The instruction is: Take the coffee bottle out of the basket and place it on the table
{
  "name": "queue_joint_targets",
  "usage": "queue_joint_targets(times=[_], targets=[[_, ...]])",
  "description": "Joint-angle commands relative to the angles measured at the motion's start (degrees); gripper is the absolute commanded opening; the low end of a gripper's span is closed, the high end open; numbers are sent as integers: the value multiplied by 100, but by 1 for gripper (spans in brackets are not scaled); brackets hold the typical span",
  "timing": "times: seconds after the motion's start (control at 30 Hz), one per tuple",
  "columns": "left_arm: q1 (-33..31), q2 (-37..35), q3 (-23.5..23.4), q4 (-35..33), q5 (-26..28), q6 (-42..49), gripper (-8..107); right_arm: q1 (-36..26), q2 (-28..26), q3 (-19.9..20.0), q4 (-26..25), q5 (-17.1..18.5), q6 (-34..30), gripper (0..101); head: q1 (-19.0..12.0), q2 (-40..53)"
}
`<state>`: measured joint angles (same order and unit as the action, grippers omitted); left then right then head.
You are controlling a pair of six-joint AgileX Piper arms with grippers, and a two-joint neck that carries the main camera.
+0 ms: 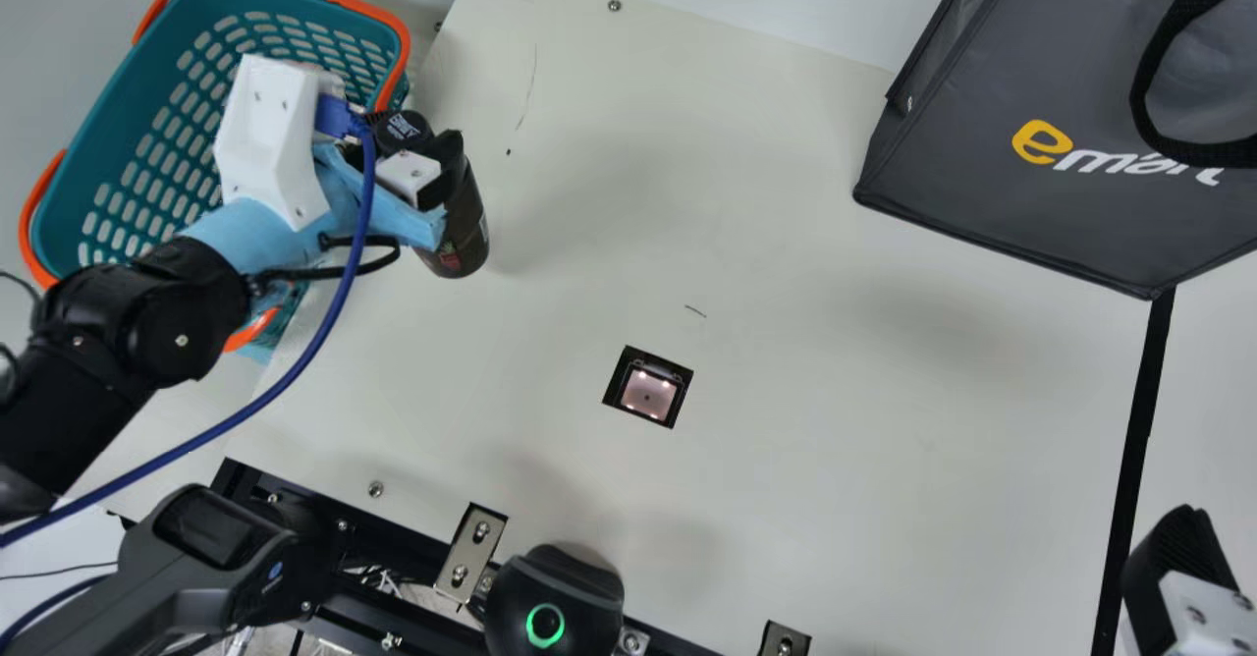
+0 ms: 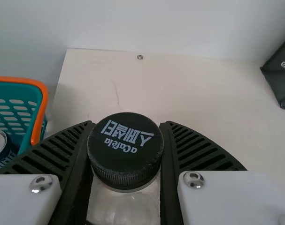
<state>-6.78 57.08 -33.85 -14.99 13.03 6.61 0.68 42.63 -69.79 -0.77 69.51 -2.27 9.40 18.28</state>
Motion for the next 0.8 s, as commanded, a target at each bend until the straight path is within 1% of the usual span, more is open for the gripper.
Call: queue_joint_targets(times=[0.0,0.2,0.37,0.53,0.77], targets=[[-15,29,101,70,-225,-54,10,0,0,0,0,0,0,91,-148,14],[-12,109,373,356,-661,-256,10,0,0,0,0,6,0,91,-148,14],[53,125,557,587,-880,-415,10,0,0,0,0,6,0,91,-148,14],[136,68,690,819,-955,-588,10,0,0,0,0,6,0,91,-148,14],[213,-121,840,1147,-898,-847,10,0,0,0,0,6,0,91,-148,14]])
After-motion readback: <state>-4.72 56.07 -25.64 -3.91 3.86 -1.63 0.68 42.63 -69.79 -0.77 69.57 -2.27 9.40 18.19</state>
